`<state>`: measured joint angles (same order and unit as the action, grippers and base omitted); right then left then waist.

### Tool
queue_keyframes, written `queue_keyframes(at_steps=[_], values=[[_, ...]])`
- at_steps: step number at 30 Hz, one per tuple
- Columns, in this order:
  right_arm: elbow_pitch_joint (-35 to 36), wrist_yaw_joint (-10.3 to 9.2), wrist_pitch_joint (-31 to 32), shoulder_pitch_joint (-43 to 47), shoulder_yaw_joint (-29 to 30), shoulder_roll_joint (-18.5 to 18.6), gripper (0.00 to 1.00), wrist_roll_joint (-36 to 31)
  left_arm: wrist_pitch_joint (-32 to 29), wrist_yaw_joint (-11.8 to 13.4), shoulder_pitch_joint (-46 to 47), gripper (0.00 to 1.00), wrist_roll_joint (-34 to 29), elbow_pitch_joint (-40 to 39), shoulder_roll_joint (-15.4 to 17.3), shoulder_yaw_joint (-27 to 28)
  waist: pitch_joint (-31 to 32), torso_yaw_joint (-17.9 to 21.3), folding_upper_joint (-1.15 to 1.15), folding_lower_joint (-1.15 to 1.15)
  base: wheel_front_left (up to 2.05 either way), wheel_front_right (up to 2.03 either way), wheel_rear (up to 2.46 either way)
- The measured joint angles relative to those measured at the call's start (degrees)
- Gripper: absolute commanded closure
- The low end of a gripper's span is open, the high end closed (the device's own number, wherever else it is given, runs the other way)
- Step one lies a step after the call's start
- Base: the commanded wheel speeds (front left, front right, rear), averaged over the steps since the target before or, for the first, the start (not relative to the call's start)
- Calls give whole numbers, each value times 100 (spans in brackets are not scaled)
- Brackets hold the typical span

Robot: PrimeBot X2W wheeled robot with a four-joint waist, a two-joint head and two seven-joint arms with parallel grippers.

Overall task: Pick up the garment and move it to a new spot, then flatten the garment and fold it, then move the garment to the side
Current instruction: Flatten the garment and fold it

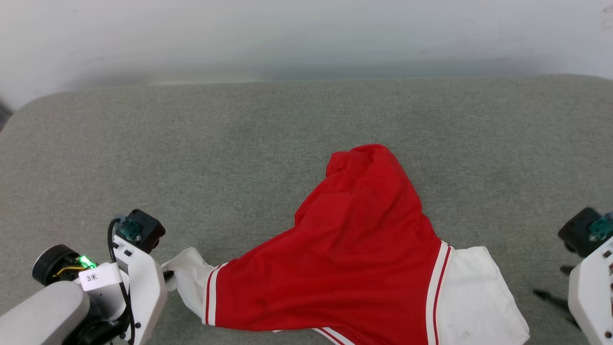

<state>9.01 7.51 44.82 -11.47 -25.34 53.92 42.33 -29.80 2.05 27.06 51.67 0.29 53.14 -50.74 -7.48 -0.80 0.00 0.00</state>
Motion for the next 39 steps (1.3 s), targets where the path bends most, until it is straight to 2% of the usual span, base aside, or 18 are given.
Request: queue_keyframes(at_steps=[1, 3, 10, 18, 19, 20, 27, 28, 30, 34, 39], values=[[-240, 0, 257, -36, -279, -89, 0, 172, 2, 0, 73, 100, -43, -22, -41, 9, -99, -38, 0, 0, 0, 0, 0], [-469, 0, 259, -106, -411, -250, 0, 208, 9, 0, 145, 100, -65, -26, -90, 9, -176, -65, 0, 0, 0, 0, 0], [-1447, -2, -74, -276, -918, -783, 0, 253, 81, -52, 322, 100, -180, 15, -179, 16, -455, -169, 0, 0, 0, 0, 0], [-1982, -18, -681, -483, -1507, -769, 0, 399, 197, -89, 370, 100, -201, 182, -244, 18, -527, -219, 0, -1, 0, 0, 0], [-2008, -16, -800, -504, -1571, -757, 54, 409, 232, -88, 366, 100, -199, 203, -253, 22, -504, -216, 0, -1, 0, 0, 0], [-2028, -16, -916, -522, -1626, -748, 100, 430, 270, -87, 349, 100, -181, 219, -259, 33, -477, -210, 0, -1, 0, 0, 0], [-1760, 0, -1762, -617, -1758, -604, 100, 521, 621, 2, 185, 100, -30, 145, -187, 213, -103, -178, 0, 0, 0, 0, 0], [-1466, 0, -1990, -616, -1588, -319, 100, 542, 769, 58, 137, 100, 19, -32, -100, 336, 86, -164, 0, 0, 0, 0, 0], [-1246, 0, -2117, -610, -1405, -163, 100, 547, 870, 122, 133, 100, 67, -201, -30, 454, 203, -153, 0, 0, 0, 0, 0], [-823, -1, -2253, -612, -864, 24, 100, 602, 938, 238, 174, 100, 164, -612, 118, 680, 372, -120, 0, 0, 0, 0, 0], [-414, 0, -2304, -771, -79, 46, 100, 611, 931, 319, 549, 100, 205, -1051, 199, 960, 441, -76, 0, 0, 0, 0, 0]])
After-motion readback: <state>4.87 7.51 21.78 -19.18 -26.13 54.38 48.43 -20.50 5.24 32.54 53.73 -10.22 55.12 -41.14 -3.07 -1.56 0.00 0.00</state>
